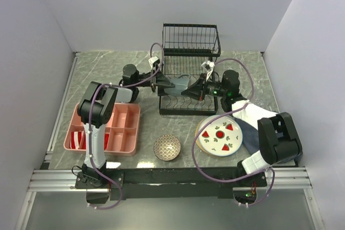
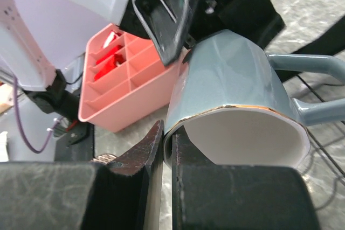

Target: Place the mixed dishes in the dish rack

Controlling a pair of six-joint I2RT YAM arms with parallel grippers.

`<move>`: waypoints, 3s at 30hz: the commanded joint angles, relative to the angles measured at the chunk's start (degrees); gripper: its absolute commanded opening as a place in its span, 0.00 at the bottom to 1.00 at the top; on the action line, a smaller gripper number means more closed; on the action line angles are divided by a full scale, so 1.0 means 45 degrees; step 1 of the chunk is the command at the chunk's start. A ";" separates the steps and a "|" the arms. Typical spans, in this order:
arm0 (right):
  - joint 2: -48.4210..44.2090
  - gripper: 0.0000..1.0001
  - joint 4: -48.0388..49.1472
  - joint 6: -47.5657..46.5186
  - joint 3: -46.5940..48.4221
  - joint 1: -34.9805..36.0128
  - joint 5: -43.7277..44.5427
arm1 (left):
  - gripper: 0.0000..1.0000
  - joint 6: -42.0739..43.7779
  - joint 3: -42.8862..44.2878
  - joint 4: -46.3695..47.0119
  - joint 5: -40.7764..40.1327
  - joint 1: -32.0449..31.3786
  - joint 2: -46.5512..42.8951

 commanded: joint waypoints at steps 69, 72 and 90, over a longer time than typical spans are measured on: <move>-0.2957 0.99 -1.3300 -1.0407 0.1839 -0.2112 0.2427 | 0.54 2.0240 0.0750 -1.4340 -1.4561 -0.4000 -0.3446; -0.2704 0.87 -1.2870 -1.0641 0.1915 -0.1937 0.2563 | 0.58 2.0842 0.0243 -1.4866 -1.4251 -0.4000 -0.4637; -0.1863 0.85 -1.1912 -1.0914 0.2443 -0.0062 0.3521 | 0.95 2.1531 -0.1965 -1.4555 -1.3505 -0.3980 -0.7374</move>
